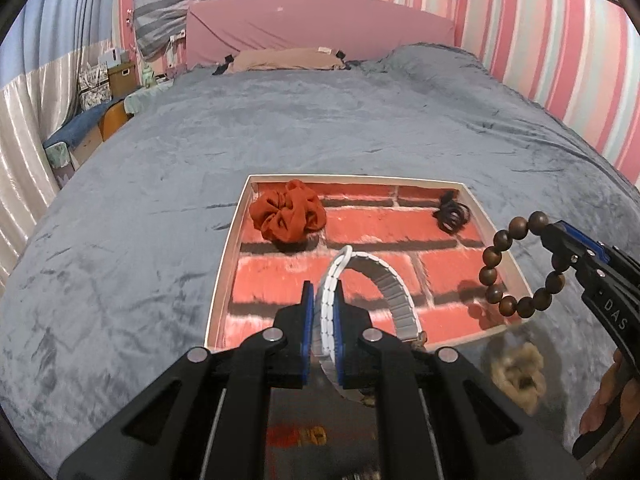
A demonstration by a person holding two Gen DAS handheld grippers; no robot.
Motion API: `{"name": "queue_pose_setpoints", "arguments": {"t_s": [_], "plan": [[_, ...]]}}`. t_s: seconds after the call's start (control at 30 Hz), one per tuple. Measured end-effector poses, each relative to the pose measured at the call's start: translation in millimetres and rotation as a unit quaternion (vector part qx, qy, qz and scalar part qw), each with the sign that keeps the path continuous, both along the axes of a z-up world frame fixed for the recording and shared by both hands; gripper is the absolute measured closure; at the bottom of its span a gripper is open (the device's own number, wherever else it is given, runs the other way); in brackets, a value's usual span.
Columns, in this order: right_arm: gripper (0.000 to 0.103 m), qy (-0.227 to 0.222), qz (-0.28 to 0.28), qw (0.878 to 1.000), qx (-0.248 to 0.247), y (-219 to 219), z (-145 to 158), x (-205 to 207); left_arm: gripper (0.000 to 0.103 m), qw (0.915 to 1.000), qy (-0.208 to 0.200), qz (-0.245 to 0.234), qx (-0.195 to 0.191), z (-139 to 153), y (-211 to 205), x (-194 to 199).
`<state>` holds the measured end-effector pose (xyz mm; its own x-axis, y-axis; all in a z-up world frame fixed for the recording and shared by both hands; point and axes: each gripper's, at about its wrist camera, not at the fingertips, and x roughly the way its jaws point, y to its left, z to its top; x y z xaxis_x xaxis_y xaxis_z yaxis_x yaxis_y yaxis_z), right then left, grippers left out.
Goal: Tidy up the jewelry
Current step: 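Carry the watch and bead bracelet with both tools over the brick tray, then open both tools to release the watch and bead bracelet into the tray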
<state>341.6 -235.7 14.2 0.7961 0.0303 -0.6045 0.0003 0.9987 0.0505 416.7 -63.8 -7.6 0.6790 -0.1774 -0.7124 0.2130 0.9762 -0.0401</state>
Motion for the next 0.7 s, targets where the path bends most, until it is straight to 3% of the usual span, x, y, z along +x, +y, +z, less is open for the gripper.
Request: {"name": "queue_pose_setpoints", "arguments": {"t_s": [0.27, 0.43, 0.7], "plan": [[0.083, 0.04, -0.02, 0.999, -0.009, -15.3, -38.1, 54.4, 0.094, 0.9987, 0.041, 0.023, 0.019, -34.8, 2.2, 59.2], [0.083, 0.066, -0.034, 0.997, -0.02, -23.2, -55.4, 67.7, 0.093, 0.9968, 0.058, 0.03, 0.048, -57.2, 2.1, 82.4], [0.083, 0.104, -0.037, 0.993, -0.036, -27.1, -80.0, 78.6, 0.093, 0.9944, 0.081, 0.044, 0.052, -73.4, 9.6, 106.1]]}}
